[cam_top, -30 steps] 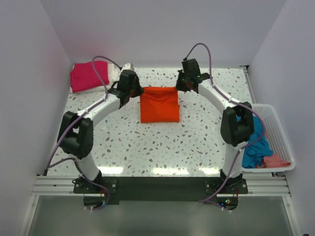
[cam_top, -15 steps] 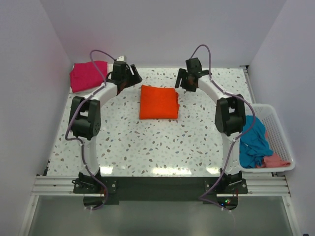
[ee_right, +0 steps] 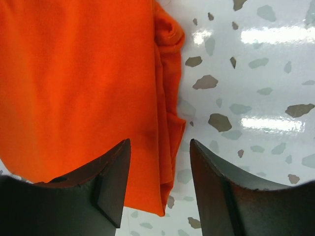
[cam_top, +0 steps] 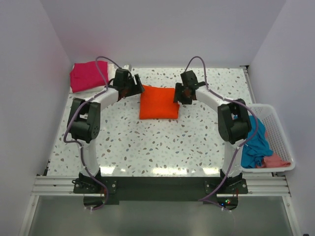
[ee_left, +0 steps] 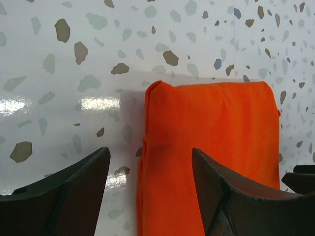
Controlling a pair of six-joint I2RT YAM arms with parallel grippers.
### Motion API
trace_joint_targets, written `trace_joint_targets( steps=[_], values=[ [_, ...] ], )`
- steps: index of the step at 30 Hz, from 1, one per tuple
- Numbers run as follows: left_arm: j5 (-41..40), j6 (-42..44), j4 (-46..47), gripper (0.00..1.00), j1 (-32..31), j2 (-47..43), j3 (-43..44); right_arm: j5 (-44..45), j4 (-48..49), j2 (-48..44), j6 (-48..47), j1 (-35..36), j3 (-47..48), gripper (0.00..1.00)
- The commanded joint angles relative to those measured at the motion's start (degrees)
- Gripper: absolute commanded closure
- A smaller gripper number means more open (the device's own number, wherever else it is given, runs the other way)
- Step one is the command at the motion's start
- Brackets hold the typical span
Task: Fold and stack the t-shirts
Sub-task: Fold the tshirt
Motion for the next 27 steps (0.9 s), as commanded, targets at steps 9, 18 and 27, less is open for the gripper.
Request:
trace_joint_targets(
  steps=[9,18,27],
  values=[
    [-6.3,2.5,-5.8,0.3,-2.7,10.5,11.1,1.2,2.0,-0.8,-1.4,1.2,-4.8,0.57],
    [-11.3,1.9,-12.3,0.31,-3.8,15.4,18.0,-0.4,2.0,-0.5,-3.0,1.2,-7.1,0.76],
    [-7.7,3.2,-2.8,0.28,-3.9,6.2,10.4,2.9,0.3,-4.4,-1.4,0.5,-8.5,0.79]
  ],
)
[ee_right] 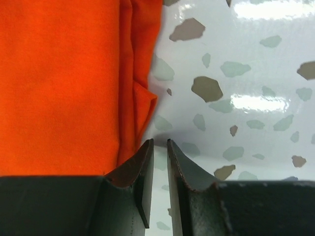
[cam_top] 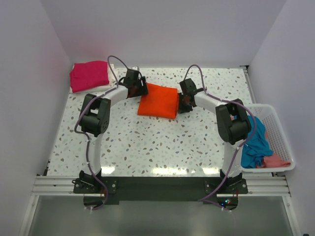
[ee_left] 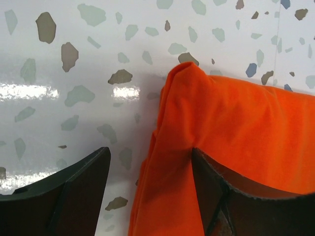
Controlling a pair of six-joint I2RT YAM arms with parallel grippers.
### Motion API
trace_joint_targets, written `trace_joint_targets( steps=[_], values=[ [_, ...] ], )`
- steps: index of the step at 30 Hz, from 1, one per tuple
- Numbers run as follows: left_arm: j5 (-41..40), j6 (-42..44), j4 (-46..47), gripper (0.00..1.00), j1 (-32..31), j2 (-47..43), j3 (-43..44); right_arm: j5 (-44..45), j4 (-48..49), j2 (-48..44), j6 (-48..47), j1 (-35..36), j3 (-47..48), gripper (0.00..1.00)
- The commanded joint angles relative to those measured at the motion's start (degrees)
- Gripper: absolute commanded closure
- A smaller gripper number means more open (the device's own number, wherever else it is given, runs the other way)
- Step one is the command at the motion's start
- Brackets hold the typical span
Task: Fold and stack the t-shirts
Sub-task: Fold the tshirt
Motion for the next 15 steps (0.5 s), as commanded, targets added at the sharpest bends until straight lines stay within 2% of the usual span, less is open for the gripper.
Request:
trace_joint_targets(
  steps=[1,4,9,11,15],
  values=[
    [2.4,2.5,6.7,0.28,0.0,-7.4,-2.7,2.7,-0.7,-5.9,0.5,-0.8,-1.2,0.78],
    [2.0,2.7,10.0,0.29,0.1,-10.8,-5.5,2.8,-1.0,-8.9,0.4,-0.9,-0.9,0.72],
    [1.7,3.4,13.8,0.35,-0.1,-14.3,-7.7,1.7,-0.7,-11.1,0.7,1.4,0.9,0.7],
    [4.1,4.0,16.0,0.42,-0.4,-14.7,-7.6,1.5,0.0,-9.9,1.2,3.6,2.6,0.7],
    [8.3,4.7,16.9,0.53,-1.3,-9.7,-4.0,-0.7,2.1,-5.6,2.9,7.4,6.1,0.71]
  ],
)
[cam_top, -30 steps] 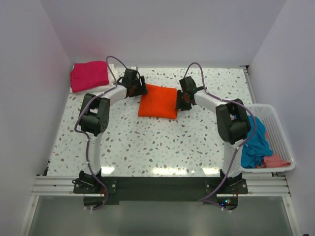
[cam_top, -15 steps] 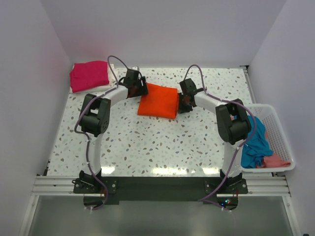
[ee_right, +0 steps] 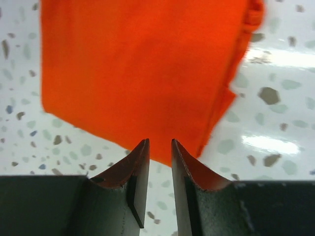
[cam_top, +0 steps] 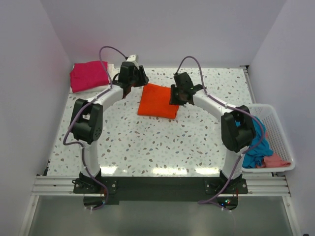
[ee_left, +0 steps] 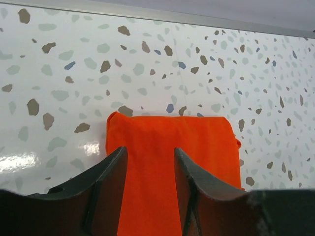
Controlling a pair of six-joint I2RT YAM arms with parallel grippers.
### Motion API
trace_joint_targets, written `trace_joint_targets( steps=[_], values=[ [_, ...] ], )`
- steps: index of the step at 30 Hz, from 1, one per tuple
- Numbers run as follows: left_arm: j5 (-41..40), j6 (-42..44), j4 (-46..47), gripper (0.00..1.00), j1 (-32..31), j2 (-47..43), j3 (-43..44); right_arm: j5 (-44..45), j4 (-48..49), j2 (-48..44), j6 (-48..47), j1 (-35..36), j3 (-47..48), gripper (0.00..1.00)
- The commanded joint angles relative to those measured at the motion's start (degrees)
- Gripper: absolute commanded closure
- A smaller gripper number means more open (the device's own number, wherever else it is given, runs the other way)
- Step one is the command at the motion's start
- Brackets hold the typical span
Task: Fold and stack the t-shirts
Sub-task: Fold the tshirt
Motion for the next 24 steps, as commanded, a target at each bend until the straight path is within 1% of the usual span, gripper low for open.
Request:
trace_joint_targets(
  steps=[1,2,5,7,10,12,14,17,24],
  values=[
    [4.3,2.1,4.6,0.53,-1.3,3.0,3.4,-1.8,3.2,3.3,2.3,3.2,4.1,0.72],
    [4.5,2.1,4.8,0.54,-1.6,4.0,3.9,-3.7,3.6,4.1,3.5,3.4,4.6,0.73],
    [5.1,1.8,6.9,0.56,-2.1,7.4,5.0,-5.6,8.5,6.7,5.5,3.5,3.4,0.76],
    [3.8,1.6,8.1,0.56,-2.6,10.4,5.7,-7.6,9.0,9.3,6.9,3.5,3.1,0.78],
    [1.8,0.6,7.8,0.56,-2.6,14.8,7.4,-9.0,9.5,11.0,7.8,3.1,0.5,0.8],
    [1.1,-0.3,7.0,0.56,-2.5,17.0,8.1,-9.3,11.2,10.5,8.5,2.9,-3.5,0.8],
    [0.7,-1.7,7.4,0.56,-2.6,17.7,7.3,-9.5,12.3,9.4,8.7,2.6,-7.2,0.8],
    [0.3,-2.9,7.9,0.56,-2.6,17.9,5.9,-10.3,12.4,9.0,8.5,2.4,-9.3,0.8],
    [0.7,-2.2,9.1,0.5,-2.1,16.2,3.5,-12.3,12.5,8.1,8.3,1.1,-11.2,0.81]
  ],
)
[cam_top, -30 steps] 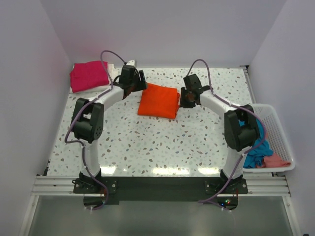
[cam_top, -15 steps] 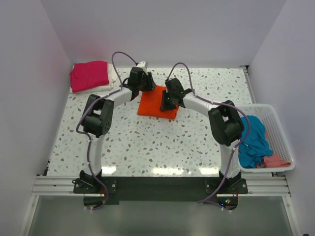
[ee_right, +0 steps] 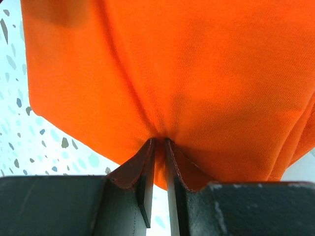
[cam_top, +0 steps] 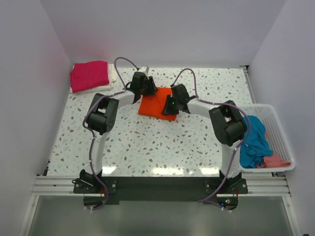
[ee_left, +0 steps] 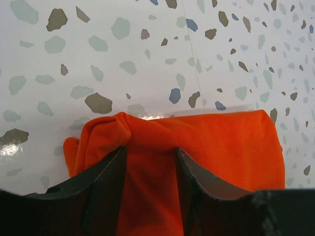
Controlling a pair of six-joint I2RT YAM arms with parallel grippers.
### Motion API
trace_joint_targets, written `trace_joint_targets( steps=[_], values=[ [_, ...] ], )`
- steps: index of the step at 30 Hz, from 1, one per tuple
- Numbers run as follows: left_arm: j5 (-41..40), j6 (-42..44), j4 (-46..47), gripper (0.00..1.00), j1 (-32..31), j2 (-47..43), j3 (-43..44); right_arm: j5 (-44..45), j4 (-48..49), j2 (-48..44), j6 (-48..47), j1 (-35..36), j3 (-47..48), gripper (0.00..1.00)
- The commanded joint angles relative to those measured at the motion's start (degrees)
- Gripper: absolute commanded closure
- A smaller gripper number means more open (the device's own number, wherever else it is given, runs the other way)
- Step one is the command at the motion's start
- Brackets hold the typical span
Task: Fold and stack the t-shirts
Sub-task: Fold the tshirt, then neatly place the folded tshirt to the corner
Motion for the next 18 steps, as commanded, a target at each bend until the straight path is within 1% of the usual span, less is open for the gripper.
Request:
trace_joint_targets(
  steps=[1,8,10,14,15,18],
  values=[
    [-1.2,0.3,0.7,0.5,0.9,-1.0,-1.8,-0.5,-5.7,-0.7,-0.6,-0.8,-3.0,0.81],
    [2.0,3.4,-0.9,0.44,2.9,-1.5,-1.4,-2.5,-7.1,-2.1,-1.8,-2.7,-4.4,0.82],
    [2.7,4.2,-1.5,0.41,3.2,-2.0,-1.2,-3.1,-7.3,-2.7,-1.9,-3.4,-4.9,0.82],
    [3.3,6.1,-4.7,0.34,4.2,-3.0,2.0,-5.6,-5.9,-3.7,-2.3,-5.2,-7.5,0.82],
    [3.2,6.6,-5.5,0.3,4.4,-4.2,2.1,-5.8,-5.9,-3.8,-2.5,-5.8,-7.8,0.82],
    [3.2,7.8,-6.9,0.25,4.8,-7.1,1.4,-6.9,-5.6,-4.3,-3.2,-6.6,-8.4,0.82]
  ],
)
